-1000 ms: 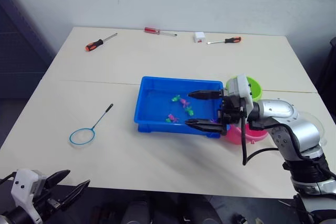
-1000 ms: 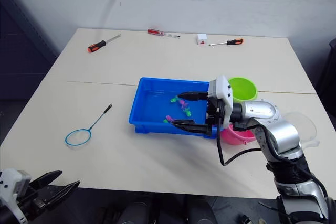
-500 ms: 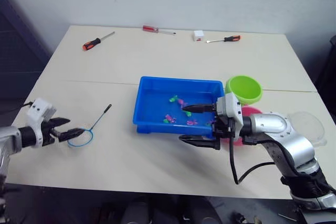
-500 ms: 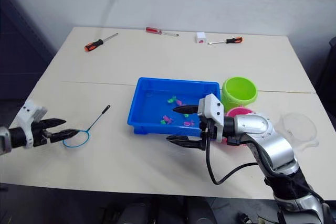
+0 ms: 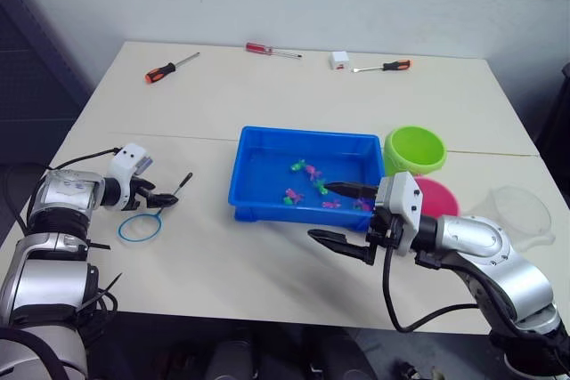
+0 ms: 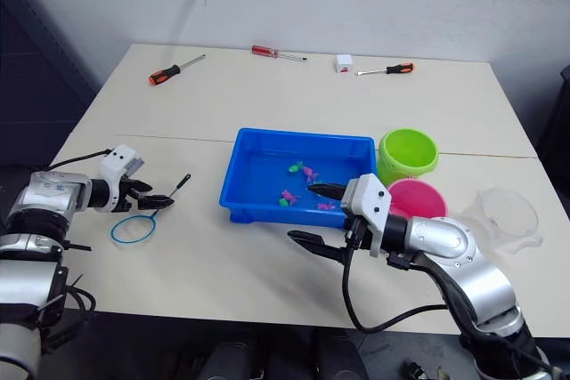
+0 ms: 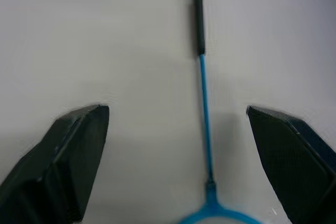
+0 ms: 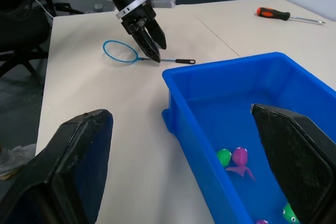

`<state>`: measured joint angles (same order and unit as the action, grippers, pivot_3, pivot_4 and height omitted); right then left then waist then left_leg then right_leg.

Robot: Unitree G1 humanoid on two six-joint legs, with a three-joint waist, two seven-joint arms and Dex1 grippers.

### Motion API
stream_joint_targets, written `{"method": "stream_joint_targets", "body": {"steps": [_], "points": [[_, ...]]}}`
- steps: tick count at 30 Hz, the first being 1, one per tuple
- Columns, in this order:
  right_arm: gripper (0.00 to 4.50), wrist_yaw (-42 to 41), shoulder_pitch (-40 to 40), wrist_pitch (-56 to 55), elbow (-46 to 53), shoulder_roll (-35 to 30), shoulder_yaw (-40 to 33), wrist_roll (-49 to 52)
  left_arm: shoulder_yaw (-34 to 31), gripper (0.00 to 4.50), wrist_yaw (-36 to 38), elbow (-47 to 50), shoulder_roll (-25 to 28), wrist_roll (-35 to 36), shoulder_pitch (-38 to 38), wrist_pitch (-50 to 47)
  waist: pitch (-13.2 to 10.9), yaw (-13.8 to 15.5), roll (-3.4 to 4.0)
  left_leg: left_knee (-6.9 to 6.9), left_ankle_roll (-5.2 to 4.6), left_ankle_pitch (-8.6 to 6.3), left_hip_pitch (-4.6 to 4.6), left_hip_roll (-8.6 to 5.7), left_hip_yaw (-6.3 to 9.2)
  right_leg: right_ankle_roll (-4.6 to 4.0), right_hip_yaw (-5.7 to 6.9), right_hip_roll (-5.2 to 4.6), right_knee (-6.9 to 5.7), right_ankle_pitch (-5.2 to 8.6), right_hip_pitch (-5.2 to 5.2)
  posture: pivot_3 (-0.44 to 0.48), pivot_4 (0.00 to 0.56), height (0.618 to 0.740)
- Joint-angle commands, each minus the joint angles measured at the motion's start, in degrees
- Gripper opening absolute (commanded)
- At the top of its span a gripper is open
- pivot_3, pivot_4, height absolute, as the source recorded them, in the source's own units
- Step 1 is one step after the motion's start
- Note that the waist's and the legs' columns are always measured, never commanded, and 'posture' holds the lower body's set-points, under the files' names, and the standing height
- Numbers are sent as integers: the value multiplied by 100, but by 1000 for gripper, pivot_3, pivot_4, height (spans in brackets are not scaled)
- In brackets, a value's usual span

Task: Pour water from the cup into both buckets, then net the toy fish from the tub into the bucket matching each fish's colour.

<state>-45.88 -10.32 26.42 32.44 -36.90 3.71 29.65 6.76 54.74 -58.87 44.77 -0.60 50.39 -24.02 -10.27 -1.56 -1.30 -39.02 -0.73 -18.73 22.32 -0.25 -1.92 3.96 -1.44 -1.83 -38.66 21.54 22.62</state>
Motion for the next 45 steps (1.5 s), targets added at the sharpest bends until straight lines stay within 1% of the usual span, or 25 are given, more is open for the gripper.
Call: {"method": "stream_joint_targets", "body": {"steps": [1, 3, 4, 5, 7, 8, 13, 14, 17, 20, 21, 22, 23, 25, 27, 29, 32, 35, 37, 40, 42, 45], "points": [[4472, 139, 21, 0, 284, 8, -194, 37, 50, 4500, 221, -120, -64, -131, 37, 196, 0, -3, 0, 1, 3, 2, -2, 0, 0, 0, 0, 0, -4, 0, 0, 0, 150, 740], [4472, 183, 32, 8, 310, 5, -199, 52, 240, 4500, 116, -159, -52, -392, -30, 281, 0, 4, 0, 1, 6, 4, -3, 0, 1, 0, -1, 0, -9, 0, 1, 0, 150, 740], [4500, 201, 35, 13, 319, 7, -204, 65, 304, 3961, 87, -163, -47, -488, -76, 325, 0, 5, 0, 1, 5, 5, -4, 0, 0, 0, -1, 0, -9, 0, 1, 0, 150, 740], [4500, 218, 36, 18, 326, 12, -209, 80, 328, 3691, 144, -158, -54, -519, -124, 343, 1, 3, 0, 0, 5, 5, -4, 0, 0, 0, -1, -1, -9, 0, 0, 0, 150, 740], [4500, 237, 35, 26, 334, 11, -213, 96, 292, 2860, 219, -153, -87, -521, -165, 320, 1, 0, 0, 0, 4, 4, -4, 0, -1, 0, -2, -1, -10, 0, 0, 0, 150, 740], [4500, 242, 35, 27, 336, 8, -212, 100, 276, 2365, 224, -155, -98, -526, -169, 319, 1, 2, 0, 0, 4, 4, -4, 0, -2, 0, -2, -1, -11, 0, 0, 0, 150, 740], [4500, 129, -6, 106, 356, -105, -192, 153, 11, 140, 69, -206, -156, -393, -134, 335, 1, 9, 0, 0, 3, 4, -4, 0, -2, 0, -2, -2, -13, 0, 0, 0, 150, 740], [4500, 86, -19, 153, 357, -127, -202, 214, -66, 59, 70, -211, -136, -353, -123, 341, 1, 10, -1, -1, 3, 4, -4, 0, -2, 0, -2, -2, -14, 0, 0, 0, 150, 740], [4500, -28, -45, 221, 362, -198, -232, 328, -332, 59, 162, -142, -47, -173, -82, 319, 1, 9, -1, -1, 3, 4, -4, 0, -1, 0, -1, -2, -19, 0, 0, 0, 150, 740], [4500, -100, -150, 317, 377, -282, -294, 452, -732, 59, 443, 79, 166, 159, -13, 493, -2, 4, -5, -2, 3, 5, -1, 0, 0, 0, 0, -1, -22, 0, 1, 0, 150, 740], [4500, -138, -191, 359, 385, -322, -327, 520, -896, 59, 684, 319, 252, 346, -49, 641, -3, -3, -8, -3, 3, 5, 0, 0, 0, 0, 1, -1, -22, 0, 3, 0, 150, 740], [4500, -179, -225, 394, 387, -361, -366, 586, -1051, 59, 1003, 684, 331, 582, -117, 676, -7, -15, -14, -3, 3, 5, 1, 0, 0, 0, 1, -1, -22, 0, 4, 0, 150, 740], [4500, -230, -273, 421, 378, -399, -406, 639, -1205, 59, 1335, 1188, 420, 865, -187, 504, -9, -16, -18, -4, 4, 5, 2, 0, -1, 0, 0, -1, -21, 0, 7, 0, 150, 740], [4500, -312, -361, 473, 346, -475, -482, 739, -1406, 59, 1747, 2212, 565, 1346, -327, -17, -12, -16, -23, -3, 7, 7, 3, 1, 1, 0, 1, -1, -22, 0, 9, 0, 150, 740], [4500, -385, -625, 701, 247, -589, -624, 999, -1468, 59, 2029, 3974, 692, 1966, -621, -657, -12, -6, -23, -3, 8, 7, 5, 1, 3, 0, 1, -1, -22, 0, 9, 0, 150, 740], [4500, -492, -863, 915, 195, -699, -711, 1253, -1395, 59, 2013, 5328, 683, 2363, -914, -1147, -13, -6, -21, -2, 7, 7, 8, 1, 4, 0, 1, -3, -23, 0, 7, 0, 150, 740], [4500, -530, -1289, 1069, 78, -736, -730, 1406, -1053, 59, 1625, 6777, 429, 2611, -1282, -1597, -14, -5, -19, -3, 2, 5, 3, 0, 6, 0, 1, -6, -19, 0, -6, 0, 150, 740], [4500, -517, -1759, 1283, -10, -766, -751, 1627, -579, 59, 1300, 7839, 152, 2655, -1567, -1766, -15, 7, -18, -2, 1, 4, 0, -1, 11, 0, 2, -6, -16, 0, -13, 0, 150, 740], [4500, -553, -1970, 1427, -25, -804, -761, 1761, -366, 59, 1154, 8188, 91, 2582, -1678, -1803, -16, -22, -16, -3, 1, 6, -1, -1, 11, 0, 0, -1, -13, 0, -12, 0, 150, 740], [4500, -780, -2223, 1581, -42, -954, -615, 1787, -10, 59, 1072, 8483, 136, 2354, -1781, -1580, -18, -25, -13, 1, 8, 11, -3, 3, 11, 0, -6, 10, -13, 0, -4, 0, 150, 740], [4500, -1044, -2365, 1569, -68, -1085, -349, 1597, 311, 59, 1104, 8430, 185, 2016, -1732, -1139, -18, -17, -12, 1, 7, 12, -4, 3, 11, -1, -6, 10, -14, 0, -4, 0, 150, 740], [4500, -1435, -2541, 1406, -258, -1302, 259, 1018, 552, 59, 1181, 8209, 80, 1863, -1554, -789, -18, -13, -12, -3, 3, 13, -5, 3, 10, -1, -8, 9, -11, 0, -8, 0, 150, 740]]}}
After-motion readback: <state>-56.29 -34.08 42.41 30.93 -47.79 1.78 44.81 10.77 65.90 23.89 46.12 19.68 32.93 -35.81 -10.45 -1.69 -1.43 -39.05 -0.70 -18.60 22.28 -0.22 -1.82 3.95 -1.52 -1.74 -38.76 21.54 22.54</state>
